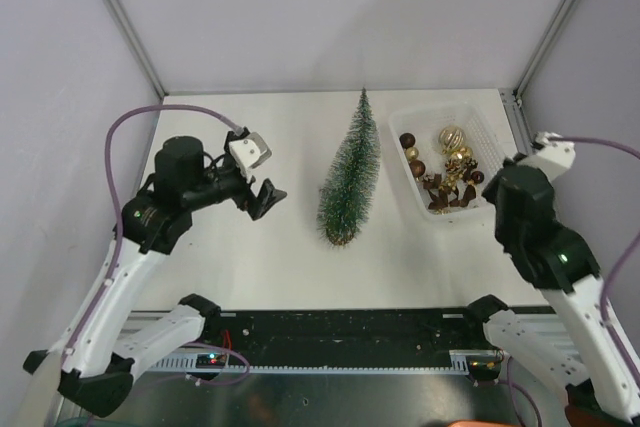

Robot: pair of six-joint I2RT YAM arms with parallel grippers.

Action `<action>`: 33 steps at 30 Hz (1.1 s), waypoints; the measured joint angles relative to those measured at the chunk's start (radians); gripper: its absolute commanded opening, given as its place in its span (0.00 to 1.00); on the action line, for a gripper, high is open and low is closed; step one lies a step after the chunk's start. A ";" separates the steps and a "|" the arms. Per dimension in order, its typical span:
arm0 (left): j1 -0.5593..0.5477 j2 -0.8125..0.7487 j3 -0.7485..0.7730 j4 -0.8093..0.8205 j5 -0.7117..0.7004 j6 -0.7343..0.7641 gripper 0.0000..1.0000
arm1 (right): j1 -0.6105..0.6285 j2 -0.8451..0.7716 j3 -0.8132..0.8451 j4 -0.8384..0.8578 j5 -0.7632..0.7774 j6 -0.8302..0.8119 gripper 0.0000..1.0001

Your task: Decorate the small christmas tree

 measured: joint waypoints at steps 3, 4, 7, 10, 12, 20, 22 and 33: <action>-0.094 -0.021 0.072 -0.018 0.073 0.005 0.86 | 0.048 -0.125 0.000 -0.042 -0.041 -0.001 0.00; -0.156 -0.016 0.101 -0.017 0.084 0.004 0.86 | 0.052 -0.156 0.000 -0.049 -0.056 -0.005 0.00; -0.380 0.032 0.180 -0.008 0.082 0.006 0.87 | 0.057 -0.232 0.028 -0.074 -0.143 -0.024 0.00; -0.567 0.138 0.274 0.003 0.051 0.027 0.90 | 0.057 -0.243 0.052 -0.084 -0.239 -0.047 0.00; -0.628 0.235 0.333 0.019 0.021 0.047 0.91 | 0.059 -0.243 0.053 -0.097 -0.297 -0.061 0.00; -0.657 0.556 0.346 0.215 -0.118 0.083 0.94 | 0.061 -0.314 0.060 -0.166 -0.465 -0.116 0.00; -0.657 0.595 0.341 0.270 -0.155 0.083 0.94 | 0.058 -0.323 0.074 -0.183 -0.517 -0.135 0.00; -0.657 0.657 0.384 0.448 -0.247 0.019 0.67 | -0.012 -0.327 0.130 -0.246 -0.816 -0.246 0.00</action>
